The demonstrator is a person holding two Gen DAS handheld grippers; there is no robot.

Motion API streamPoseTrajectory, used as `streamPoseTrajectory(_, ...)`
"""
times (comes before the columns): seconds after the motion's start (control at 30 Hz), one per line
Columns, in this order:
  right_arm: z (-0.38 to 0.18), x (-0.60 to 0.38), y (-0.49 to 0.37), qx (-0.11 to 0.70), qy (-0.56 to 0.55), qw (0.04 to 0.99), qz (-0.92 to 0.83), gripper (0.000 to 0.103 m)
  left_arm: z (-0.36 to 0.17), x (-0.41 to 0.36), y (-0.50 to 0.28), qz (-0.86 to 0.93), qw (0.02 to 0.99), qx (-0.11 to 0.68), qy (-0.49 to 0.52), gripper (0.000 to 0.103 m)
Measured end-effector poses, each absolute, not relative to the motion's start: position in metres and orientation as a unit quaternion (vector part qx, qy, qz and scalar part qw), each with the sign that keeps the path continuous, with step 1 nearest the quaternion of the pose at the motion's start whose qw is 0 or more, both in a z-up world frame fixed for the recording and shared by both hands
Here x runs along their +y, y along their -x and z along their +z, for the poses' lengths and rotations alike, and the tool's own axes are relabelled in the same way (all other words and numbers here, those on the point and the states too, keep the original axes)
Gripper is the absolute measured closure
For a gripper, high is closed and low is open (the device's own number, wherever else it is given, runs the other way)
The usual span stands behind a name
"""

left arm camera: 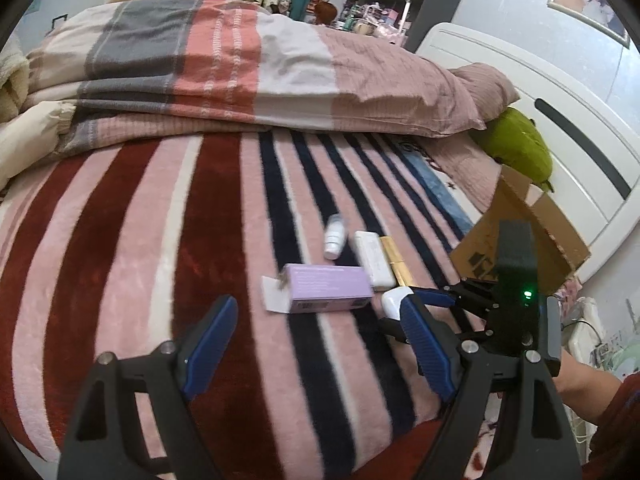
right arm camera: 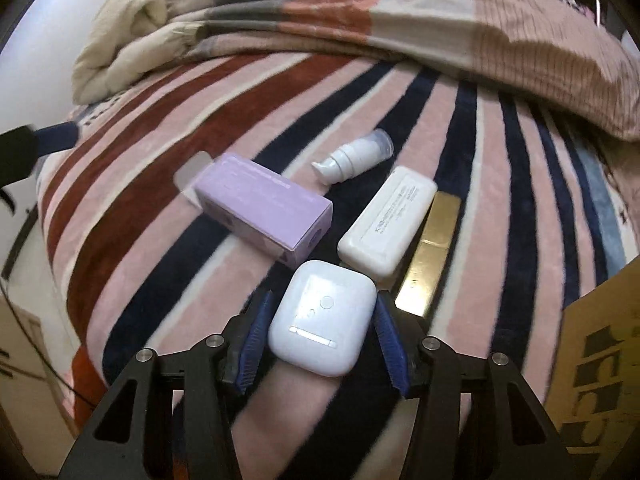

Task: Organize rigid objects
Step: 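Grasp the white earbuds case with the right gripper, then lower the earbuds case into the cardboard box and open the right gripper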

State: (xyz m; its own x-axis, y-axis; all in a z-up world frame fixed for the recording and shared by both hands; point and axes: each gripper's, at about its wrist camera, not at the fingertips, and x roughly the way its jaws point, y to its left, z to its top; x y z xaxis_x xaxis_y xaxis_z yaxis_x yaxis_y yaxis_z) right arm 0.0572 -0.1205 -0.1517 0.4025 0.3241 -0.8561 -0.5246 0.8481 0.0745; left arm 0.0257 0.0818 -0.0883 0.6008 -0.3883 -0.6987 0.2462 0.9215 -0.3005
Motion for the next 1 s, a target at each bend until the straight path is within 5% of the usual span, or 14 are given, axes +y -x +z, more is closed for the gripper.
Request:
streamPoseTrajectory(0.27, -0.08, -0.139, -0.032, 0.411, 0.083, 0.847, 0.328, 0.055, -0.06, 0.028, -0.034, -0.277, 0.866, 0.403, 0.098, 0.023)
streamPoseTrajectory(0.53, -0.015, -0.167, -0.017, 0.347, 0.084, 0.866, 0.349, 0.058, -0.026, -0.037, -0.056, -0.37, 0.834, 0.398, 0.099, 0.078)
streamPoseTrajectory(1.0, 0.011, -0.282, -0.032, 0.318, 0.054, 0.902, 0.289, 0.063, 0.007, -0.162, -0.085, -0.424, 0.814, 0.397, 0.028, 0.084)
